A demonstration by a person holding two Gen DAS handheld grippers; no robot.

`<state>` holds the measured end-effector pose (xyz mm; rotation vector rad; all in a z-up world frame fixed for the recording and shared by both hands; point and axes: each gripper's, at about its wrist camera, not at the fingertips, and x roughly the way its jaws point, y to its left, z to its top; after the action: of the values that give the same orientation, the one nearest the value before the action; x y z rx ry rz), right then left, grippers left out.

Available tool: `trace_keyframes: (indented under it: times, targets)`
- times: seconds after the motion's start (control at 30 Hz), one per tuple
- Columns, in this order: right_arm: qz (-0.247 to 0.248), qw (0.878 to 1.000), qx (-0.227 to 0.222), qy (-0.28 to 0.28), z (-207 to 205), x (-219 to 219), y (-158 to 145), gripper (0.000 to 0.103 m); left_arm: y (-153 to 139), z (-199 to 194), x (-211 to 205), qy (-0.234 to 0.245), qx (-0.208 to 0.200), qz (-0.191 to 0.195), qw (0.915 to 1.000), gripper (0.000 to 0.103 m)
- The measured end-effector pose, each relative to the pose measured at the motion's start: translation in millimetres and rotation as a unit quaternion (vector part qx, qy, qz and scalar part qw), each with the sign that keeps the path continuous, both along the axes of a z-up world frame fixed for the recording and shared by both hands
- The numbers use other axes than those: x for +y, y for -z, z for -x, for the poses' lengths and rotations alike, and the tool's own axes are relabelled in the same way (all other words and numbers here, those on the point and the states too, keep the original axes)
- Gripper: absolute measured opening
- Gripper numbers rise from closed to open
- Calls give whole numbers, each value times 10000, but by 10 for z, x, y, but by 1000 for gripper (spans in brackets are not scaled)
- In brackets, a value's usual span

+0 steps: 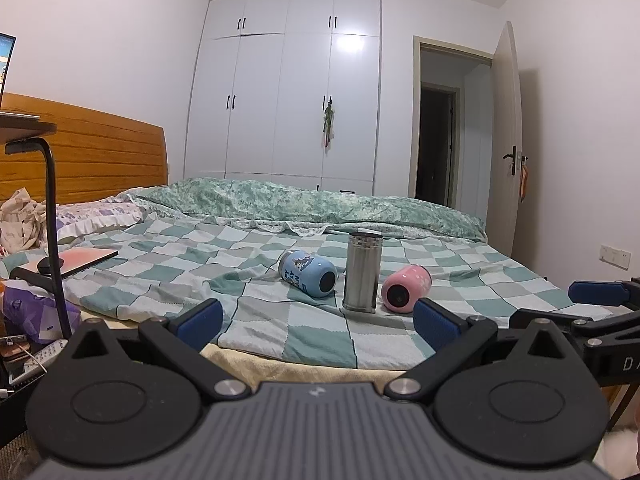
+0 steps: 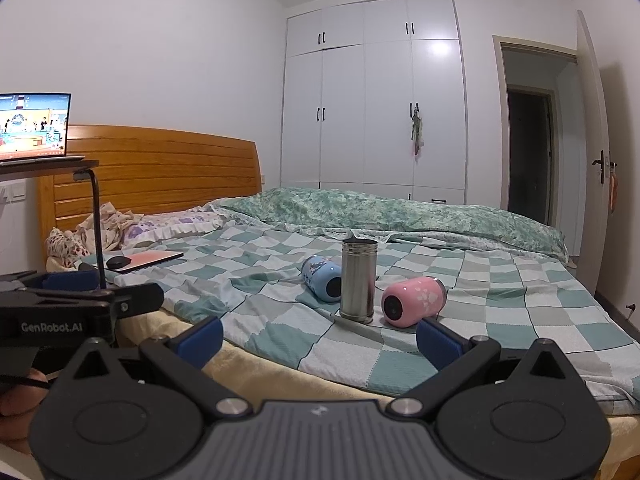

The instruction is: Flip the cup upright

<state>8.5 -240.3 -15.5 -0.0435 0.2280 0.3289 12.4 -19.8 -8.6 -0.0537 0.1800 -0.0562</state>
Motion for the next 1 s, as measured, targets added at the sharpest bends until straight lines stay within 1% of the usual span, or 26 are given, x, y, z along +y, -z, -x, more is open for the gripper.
trace_keyframes:
  times: [1.0]
  targets:
    - [5,10000,27,-12,-10,7,13,103,-19,-5,10,22,-1,-7,10000,103]
